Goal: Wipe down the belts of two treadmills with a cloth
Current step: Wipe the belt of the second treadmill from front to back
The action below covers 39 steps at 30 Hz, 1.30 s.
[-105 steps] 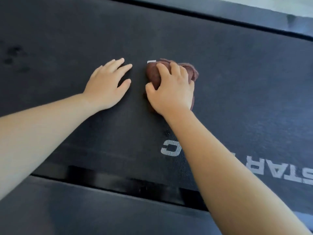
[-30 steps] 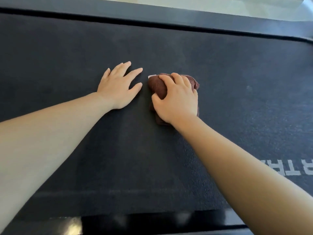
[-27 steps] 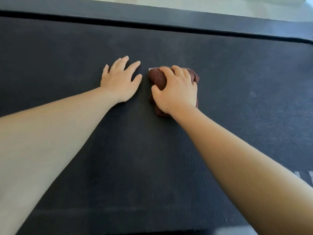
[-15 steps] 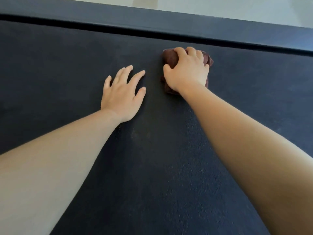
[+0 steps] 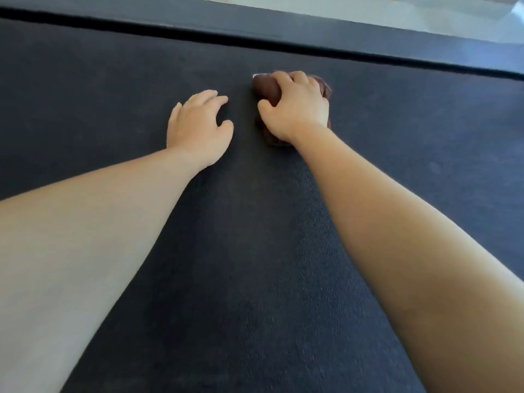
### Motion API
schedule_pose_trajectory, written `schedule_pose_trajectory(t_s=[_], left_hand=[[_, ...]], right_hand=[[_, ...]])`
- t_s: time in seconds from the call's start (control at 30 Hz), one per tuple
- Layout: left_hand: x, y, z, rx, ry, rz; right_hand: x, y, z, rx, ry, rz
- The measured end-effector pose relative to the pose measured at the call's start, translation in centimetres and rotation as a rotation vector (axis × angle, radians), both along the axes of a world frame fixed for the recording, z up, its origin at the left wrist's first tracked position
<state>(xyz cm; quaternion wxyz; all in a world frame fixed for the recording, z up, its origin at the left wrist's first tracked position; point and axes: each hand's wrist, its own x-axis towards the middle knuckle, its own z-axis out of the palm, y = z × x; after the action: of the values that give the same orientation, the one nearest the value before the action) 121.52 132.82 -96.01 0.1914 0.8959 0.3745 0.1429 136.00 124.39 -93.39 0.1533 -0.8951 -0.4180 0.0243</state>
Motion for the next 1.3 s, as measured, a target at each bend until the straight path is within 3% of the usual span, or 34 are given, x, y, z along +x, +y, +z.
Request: schedule_pose_trajectory(t_s=[0.23, 0.5, 0.67, 0.9, 1.13, 1.3], left_hand=[[-7.1, -0.8, 0.0, 0.077, 0.157, -0.306], [-12.6, -1.1, 0.1, 0.093, 0.149, -0.371], [-12.4, -1.3, 0.0, 0.104, 0.161, -0.244], [-12.5, -1.2, -0.1, 0.128, 0.179, -0.242], [-12.3, -1.0, 0.2, 0.103, 0.21, -0.269], [-10.8, 4.1, 0.7, 0.082, 0.272, -0.21]], right_hand=[[-9.6, -5.5, -0.1, 0.017, -0.004, -0.077], [-19.5, -10.1, -0.2, 0.037, -0.01, -0.179], [-16.6, -7.7, -0.3, 0.018, 0.032, -0.209], [-11.4, -1.4, -0.3, 0.038, 0.042, -0.19], [-14.0, -5.0, -0.6, 0.056, 0.012, -0.048], [-14.5, -5.0, -0.8, 0.076, 0.025, -0.052]])
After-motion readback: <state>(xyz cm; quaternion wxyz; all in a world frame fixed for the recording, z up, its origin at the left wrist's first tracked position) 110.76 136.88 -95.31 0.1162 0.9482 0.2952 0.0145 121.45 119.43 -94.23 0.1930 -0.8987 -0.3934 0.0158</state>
